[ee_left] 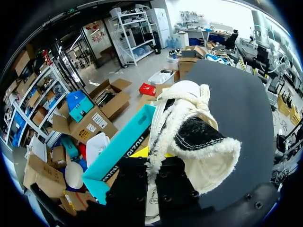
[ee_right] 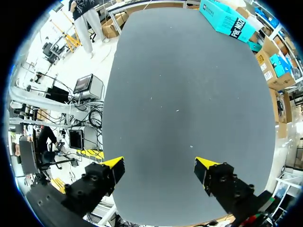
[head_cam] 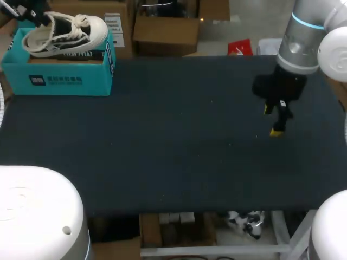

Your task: Open the shoe tongue, take the insole out of the shoe, put the insole back into the shoe, and pack the shoe into the shoebox

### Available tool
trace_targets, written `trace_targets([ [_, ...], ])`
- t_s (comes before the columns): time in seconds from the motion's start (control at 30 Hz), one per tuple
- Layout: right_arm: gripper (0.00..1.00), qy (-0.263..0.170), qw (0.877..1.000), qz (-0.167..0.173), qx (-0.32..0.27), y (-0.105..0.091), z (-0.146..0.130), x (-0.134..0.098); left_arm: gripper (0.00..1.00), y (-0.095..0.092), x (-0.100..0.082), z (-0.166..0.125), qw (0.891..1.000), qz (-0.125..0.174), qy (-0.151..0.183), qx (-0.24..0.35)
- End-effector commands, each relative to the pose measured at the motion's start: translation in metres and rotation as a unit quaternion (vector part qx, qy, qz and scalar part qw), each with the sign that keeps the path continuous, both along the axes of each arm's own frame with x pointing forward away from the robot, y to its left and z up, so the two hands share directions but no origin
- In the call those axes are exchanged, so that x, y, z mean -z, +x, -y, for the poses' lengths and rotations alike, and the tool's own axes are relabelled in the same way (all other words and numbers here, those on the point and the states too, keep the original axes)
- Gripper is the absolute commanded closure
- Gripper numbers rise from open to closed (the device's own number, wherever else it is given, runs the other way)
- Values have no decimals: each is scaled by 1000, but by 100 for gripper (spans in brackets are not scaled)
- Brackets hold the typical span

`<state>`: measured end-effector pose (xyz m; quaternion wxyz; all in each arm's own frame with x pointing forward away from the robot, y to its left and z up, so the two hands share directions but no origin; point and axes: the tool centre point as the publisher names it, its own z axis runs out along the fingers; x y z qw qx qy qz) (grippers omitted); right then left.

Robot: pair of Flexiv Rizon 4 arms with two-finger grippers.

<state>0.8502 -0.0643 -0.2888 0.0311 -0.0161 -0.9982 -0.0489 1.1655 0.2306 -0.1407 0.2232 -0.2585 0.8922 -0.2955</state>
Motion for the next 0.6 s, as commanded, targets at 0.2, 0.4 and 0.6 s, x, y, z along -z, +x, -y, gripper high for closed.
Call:
trace_targets([
  [0.2, 0, -1, 1000, 0, 0, -1, 0, -1, 100, 56, 23, -45, 998, -52, 10, 44],
  [0.4, 0, -1, 1000, 0, 0, -1, 0, -1, 100, 61, 52, -63, 996, -68, 29, 53],
  [0.6, 0, -1, 1000, 0, 0, -1, 0, -1, 100, 57, 84, -74, 992, -86, 47, 75],
])
